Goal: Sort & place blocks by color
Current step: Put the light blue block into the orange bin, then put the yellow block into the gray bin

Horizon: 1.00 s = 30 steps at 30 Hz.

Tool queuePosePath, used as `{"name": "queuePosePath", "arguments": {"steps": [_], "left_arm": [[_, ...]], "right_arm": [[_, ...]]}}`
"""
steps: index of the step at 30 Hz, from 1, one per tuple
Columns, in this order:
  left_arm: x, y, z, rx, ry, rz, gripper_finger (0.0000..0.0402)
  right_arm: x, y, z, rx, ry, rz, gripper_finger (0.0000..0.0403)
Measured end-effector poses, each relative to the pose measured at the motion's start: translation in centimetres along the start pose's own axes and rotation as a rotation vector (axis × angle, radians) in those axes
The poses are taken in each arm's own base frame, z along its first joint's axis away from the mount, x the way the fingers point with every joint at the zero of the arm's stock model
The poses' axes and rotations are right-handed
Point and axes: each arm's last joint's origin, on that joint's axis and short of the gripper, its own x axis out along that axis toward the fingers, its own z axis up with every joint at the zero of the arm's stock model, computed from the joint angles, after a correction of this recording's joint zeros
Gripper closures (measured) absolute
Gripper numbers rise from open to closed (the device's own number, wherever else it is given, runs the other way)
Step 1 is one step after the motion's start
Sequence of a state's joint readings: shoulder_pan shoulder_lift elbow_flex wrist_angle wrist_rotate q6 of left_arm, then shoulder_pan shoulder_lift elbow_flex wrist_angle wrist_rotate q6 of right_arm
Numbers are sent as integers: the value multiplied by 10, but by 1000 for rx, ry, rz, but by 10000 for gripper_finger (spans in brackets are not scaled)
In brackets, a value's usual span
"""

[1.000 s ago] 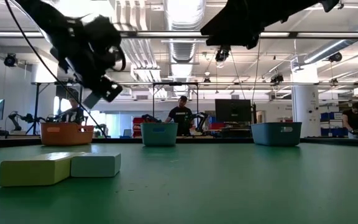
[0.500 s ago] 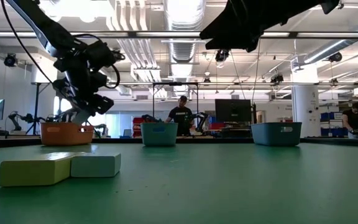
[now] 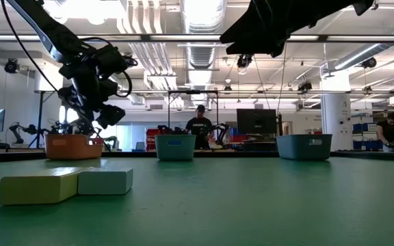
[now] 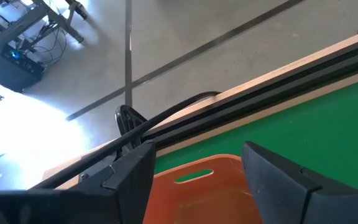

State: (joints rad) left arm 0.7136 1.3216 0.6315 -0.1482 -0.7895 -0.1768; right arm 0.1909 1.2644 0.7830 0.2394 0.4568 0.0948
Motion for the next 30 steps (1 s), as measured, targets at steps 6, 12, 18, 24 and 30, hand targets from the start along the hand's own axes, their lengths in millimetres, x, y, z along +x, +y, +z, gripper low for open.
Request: {"name": "queuePosePath", "arguments": {"steps": [6,12,18,24,30], "left_arm": [[-5,-3,0,15,-5,-19,179],[-27,-10,2,39,-60,-92,178],[-66,-18,5,58,-160,-250,178],[-112,-29,1,105,-252,-520,178],[-154,-41,-16,238,-301,-846,178]], "right_arm": [[0,0,0,4,4,0,152],[0,0,-2,12,15,0,155],[0,0,-4,24,32,-1,158],[-1,2,-4,43,40,13,156],[-4,8,-9,31,78,33,161]]}}
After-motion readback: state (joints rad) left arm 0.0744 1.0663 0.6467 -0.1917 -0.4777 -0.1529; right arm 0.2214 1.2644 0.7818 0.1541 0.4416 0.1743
